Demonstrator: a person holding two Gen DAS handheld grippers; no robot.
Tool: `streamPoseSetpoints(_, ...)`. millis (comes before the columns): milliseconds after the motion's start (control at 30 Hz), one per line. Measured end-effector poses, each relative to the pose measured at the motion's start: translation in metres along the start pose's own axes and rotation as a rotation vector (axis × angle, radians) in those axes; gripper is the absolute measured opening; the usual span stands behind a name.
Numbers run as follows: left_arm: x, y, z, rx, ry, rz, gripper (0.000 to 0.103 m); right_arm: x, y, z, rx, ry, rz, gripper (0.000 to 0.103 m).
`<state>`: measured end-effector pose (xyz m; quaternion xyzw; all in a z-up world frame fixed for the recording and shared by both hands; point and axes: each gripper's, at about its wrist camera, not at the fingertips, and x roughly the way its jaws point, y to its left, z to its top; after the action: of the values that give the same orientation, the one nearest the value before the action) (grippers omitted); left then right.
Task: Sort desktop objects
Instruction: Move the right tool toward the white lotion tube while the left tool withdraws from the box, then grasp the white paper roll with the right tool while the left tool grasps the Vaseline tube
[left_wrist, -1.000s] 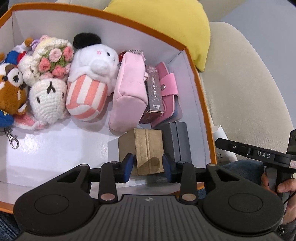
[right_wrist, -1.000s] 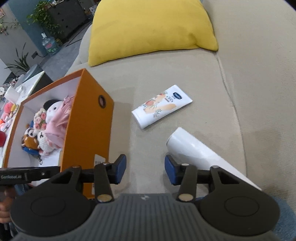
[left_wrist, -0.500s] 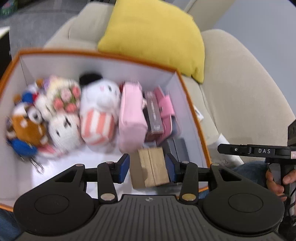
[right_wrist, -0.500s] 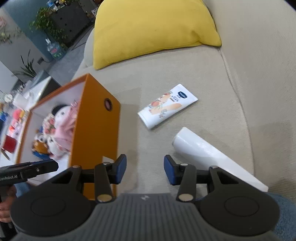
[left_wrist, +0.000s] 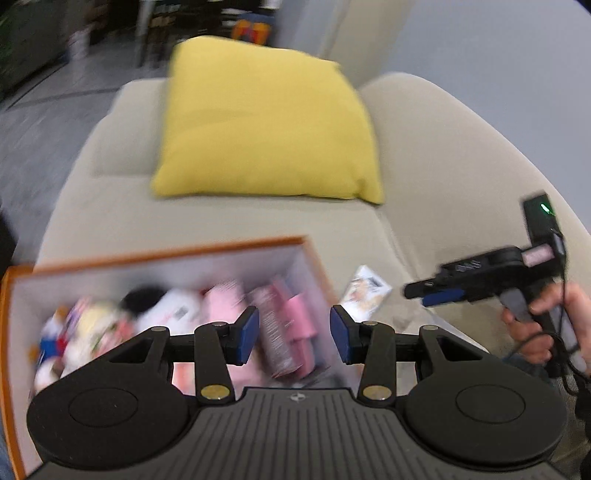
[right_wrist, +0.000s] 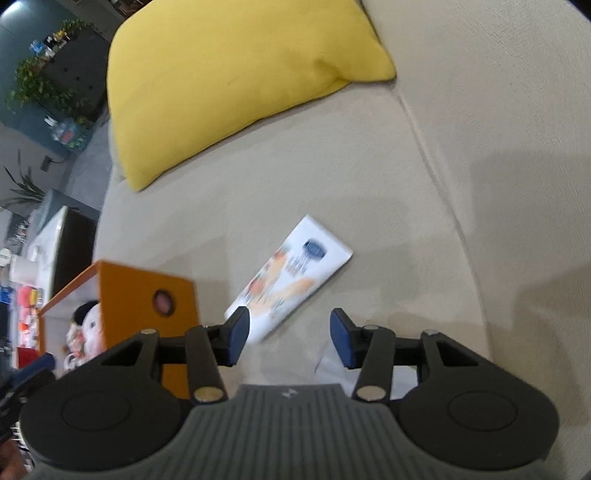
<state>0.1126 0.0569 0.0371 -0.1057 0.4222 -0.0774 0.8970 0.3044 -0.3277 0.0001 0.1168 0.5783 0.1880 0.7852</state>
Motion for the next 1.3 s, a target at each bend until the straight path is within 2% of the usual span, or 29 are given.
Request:
streamPoseSetpoints(67, 0.013, -0.020, 0.012, 0.080, 0.027, -0.021, 0.048, -0.002, 0.001, 0.006, -0.032, 0.011, -0.008, 0.051)
streamPoseSetpoints(167, 0.041, -0.046, 0.027, 0.174, 0.094, -0.039, 0.048, -0.007, 0.004, 0.009, -0.145, 0.076, -0.046, 0.051)
streamPoseSetpoints(400, 0.106, -0.088, 0.044, 0.336, 0.233, -0.081, 0.048, 0.001, 0.000, -0.004, -0.481, 0.264, -0.214, 0.054)
streamPoseSetpoints(500, 0.134, -0.095, 0.047, 0.373, 0.308, -0.081, 0.051, 0.014, -0.011, -0.011, -0.568, 0.362, -0.200, 0.057)
streamPoseSetpoints(633, 0.169, -0.098, 0.053, 0.381, 0.387, -0.025, 0.054, 0.029, -0.019, -0.020, -0.644, 0.399, -0.168, 0.057)
streamPoseSetpoints(767, 0.198, -0.098, 0.057, 0.379, 0.469, -0.001, 0.058, 0.038, -0.025, -0.024, -0.634, 0.441, -0.071, 0.039)
streamPoseSetpoints(867, 0.217, -0.100, 0.056, 0.394, 0.517, 0.013, 0.060, 0.037, -0.013, -0.037, -0.746, 0.425, -0.091, 0.036)
streamPoseSetpoints(933, 0.229, -0.100, 0.055, 0.394, 0.548, 0.020, 0.061, 0.032, -0.010, -0.036, -0.760, 0.386, -0.103, 0.035)
streamPoseSetpoints(1000, 0.237, -0.100, 0.054, 0.392, 0.567, 0.014, 0.067, 0.023, -0.010, -0.025, -0.728, 0.311, -0.124, 0.031)
streamPoseSetpoints(1133, 0.251, -0.105, 0.052, 0.387, 0.597, -0.009, 0.068, 0.012, -0.027, 0.007, -0.576, 0.181, -0.167, 0.030)
streamPoseSetpoints(1267, 0.258, -0.111, 0.044, 0.419, 0.614, 0.000, 0.068, 0.022, -0.041, 0.013, -0.511, 0.176, -0.219, 0.030)
streamPoseSetpoints(1300, 0.258, -0.112, 0.042, 0.431, 0.609, 0.014, 0.064, 0.026, -0.043, 0.013, -0.504, 0.183, -0.225, 0.030)
